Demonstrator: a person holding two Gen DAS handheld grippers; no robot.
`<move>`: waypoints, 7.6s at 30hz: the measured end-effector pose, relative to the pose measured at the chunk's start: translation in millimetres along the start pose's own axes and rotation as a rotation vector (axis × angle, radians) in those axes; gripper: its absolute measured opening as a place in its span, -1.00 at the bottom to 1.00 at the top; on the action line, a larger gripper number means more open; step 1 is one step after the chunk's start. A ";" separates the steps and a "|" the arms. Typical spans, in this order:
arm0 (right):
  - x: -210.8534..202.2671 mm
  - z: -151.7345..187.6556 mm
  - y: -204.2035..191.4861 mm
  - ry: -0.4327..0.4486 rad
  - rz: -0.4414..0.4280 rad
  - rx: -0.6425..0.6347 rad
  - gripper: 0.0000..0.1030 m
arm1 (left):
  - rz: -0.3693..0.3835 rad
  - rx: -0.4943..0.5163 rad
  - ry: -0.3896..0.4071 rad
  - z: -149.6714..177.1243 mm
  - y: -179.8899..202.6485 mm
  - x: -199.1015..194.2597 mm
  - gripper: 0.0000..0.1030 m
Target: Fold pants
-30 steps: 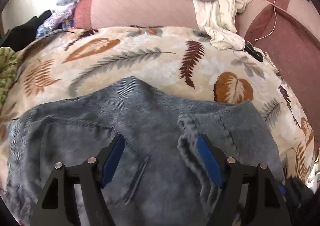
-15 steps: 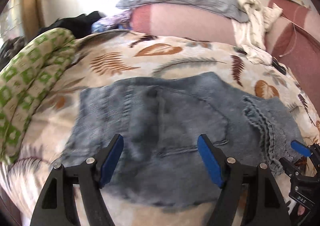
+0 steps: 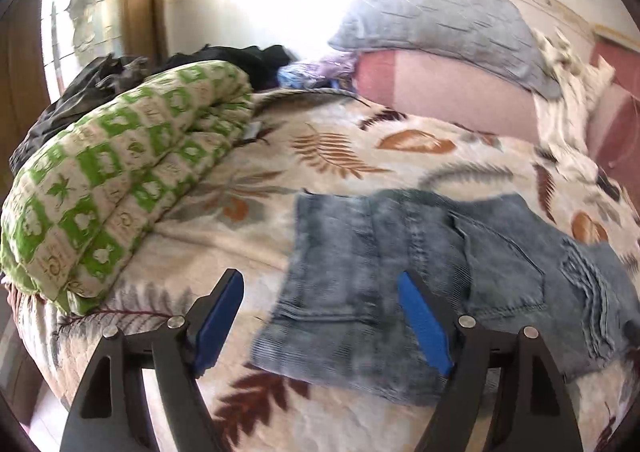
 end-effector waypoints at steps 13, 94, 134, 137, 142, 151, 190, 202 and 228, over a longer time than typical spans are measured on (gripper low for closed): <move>72.0 -37.5 -15.3 -0.156 0.125 0.029 0.48 | -0.058 -0.157 -0.095 5.7 -65.0 4.4 0.56; 132.2 -222.1 -232.1 -0.203 -0.452 -0.048 -0.78 | 0.578 -0.211 -0.111 2.8 33.5 -2.4 -0.59; 46.0 -74.0 174.8 0.216 -0.503 0.827 -0.78 | 0.813 0.416 -0.190 85.9 360.4 -97.0 -0.59; 61.8 -60.1 187.2 0.155 -0.476 0.872 -0.78 | 0.793 0.454 -0.235 99.5 376.3 -81.4 -0.58; 93.8 -22.3 204.0 -0.032 -0.398 0.964 -0.68 | 0.815 0.447 -0.323 107.4 388.3 -61.6 -0.51; 54.1 -21.8 258.0 0.078 -0.308 0.951 -0.33 | 0.888 0.460 -0.297 80.6 365.7 -88.5 -0.01; 37.3 -43.4 158.0 -0.069 -0.239 0.533 0.01 | 0.358 0.413 -0.281 49.2 255.5 -6.4 0.23; -0.6 -6.0 88.5 -0.102 -0.184 0.286 0.01 | 0.328 0.484 -0.219 77.9 242.5 -23.4 0.23; 22.1 29.9 65.7 -0.214 -0.106 0.228 0.07 | 0.261 0.425 -0.232 89.3 232.5 -13.8 0.50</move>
Point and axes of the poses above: each gripper's, at about its wrist camera, not at the fingertips, and x roughly the way its jaws point, y to its right, z to its underside, the point moved 8 cm from there along x, roughly the way its jaws point, and after that the axes turned 6 degrees about -x, right-handed, at the moved point
